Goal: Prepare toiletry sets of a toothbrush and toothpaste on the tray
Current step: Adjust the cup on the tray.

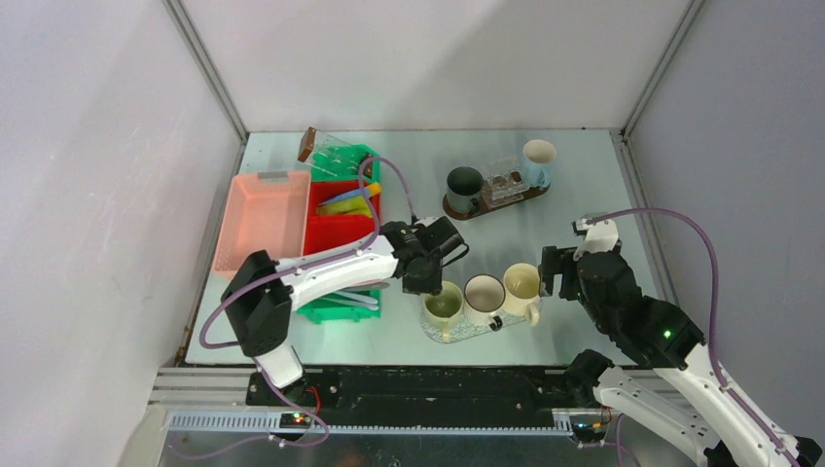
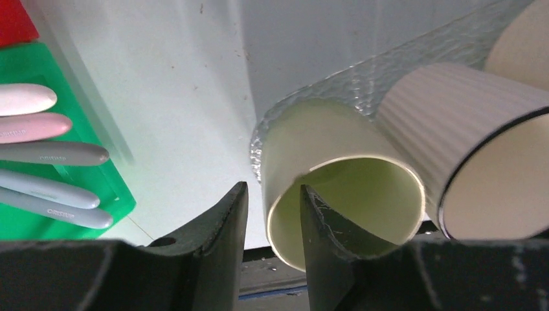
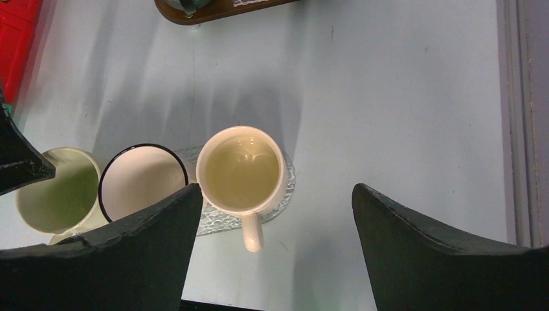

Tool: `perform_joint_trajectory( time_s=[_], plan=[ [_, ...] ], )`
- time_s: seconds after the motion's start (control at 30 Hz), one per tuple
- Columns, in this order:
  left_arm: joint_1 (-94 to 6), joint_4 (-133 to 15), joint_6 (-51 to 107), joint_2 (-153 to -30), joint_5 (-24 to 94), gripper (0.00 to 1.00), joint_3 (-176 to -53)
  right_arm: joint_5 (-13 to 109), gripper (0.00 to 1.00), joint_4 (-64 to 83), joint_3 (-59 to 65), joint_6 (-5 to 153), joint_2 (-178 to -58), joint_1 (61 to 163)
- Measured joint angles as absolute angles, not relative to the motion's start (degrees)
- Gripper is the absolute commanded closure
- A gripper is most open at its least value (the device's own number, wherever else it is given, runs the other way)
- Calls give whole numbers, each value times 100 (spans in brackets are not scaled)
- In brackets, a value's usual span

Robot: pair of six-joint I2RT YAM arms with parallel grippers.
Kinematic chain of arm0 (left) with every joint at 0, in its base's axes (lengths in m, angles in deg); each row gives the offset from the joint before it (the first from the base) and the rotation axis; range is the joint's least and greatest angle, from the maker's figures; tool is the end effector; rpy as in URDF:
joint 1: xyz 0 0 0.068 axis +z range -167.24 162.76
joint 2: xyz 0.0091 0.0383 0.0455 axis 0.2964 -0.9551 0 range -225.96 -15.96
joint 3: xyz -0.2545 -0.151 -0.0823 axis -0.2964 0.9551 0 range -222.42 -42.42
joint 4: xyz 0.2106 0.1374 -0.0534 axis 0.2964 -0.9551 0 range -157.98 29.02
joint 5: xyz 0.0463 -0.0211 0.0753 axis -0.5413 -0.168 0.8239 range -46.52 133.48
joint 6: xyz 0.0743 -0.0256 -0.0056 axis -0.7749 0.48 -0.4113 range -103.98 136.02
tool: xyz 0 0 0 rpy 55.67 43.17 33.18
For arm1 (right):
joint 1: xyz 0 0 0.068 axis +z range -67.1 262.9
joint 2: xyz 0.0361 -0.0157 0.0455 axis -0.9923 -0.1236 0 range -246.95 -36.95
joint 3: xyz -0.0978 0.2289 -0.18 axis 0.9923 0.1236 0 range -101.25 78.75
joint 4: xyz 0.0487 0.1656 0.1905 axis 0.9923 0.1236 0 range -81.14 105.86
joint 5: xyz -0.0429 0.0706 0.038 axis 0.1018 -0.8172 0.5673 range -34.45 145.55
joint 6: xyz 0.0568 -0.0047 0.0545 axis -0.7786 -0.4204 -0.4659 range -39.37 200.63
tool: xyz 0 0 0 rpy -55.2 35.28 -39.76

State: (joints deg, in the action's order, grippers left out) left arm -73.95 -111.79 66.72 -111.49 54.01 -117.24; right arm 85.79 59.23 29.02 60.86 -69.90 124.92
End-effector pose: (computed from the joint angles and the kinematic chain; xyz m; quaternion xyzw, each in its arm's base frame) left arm 0.1967 -0.2769 0.2494 0.0369 0.9823 -0.0753 0.1677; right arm 0.0910 0.0363 0.3298 -0.0432 0.8585 0.0370 0.5096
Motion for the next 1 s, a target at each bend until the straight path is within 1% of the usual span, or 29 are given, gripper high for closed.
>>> perform_joint_trajectory(
  time_s=[0.1,0.2,0.27,0.4,0.6,1.0],
  plan=[
    [-7395,-11205,6506,-11324,5438,68,-11727,8579,12,5923,2906,6083,-6990,12494],
    [-7395,-11212,6381,-11437,5394,80,-11733,8581,12,5923,2919,6086,-6990,12494],
    [-7404,-11209,6318,-11470,5350,86,-11753,8581,12,5925,2926,6086,-6990,12494],
    [-7491,-11251,6200,-11474,5280,93,-11755,8581,12,5925,2935,6086,-6990,12494],
    [-7622,-11312,6187,-11474,5287,97,-11762,8581,12,5923,2935,6097,-6992,12494],
    [-7753,-11356,6145,-11474,5377,99,-11766,8579,11,5881,2954,6118,-6994,12494]
  ],
)
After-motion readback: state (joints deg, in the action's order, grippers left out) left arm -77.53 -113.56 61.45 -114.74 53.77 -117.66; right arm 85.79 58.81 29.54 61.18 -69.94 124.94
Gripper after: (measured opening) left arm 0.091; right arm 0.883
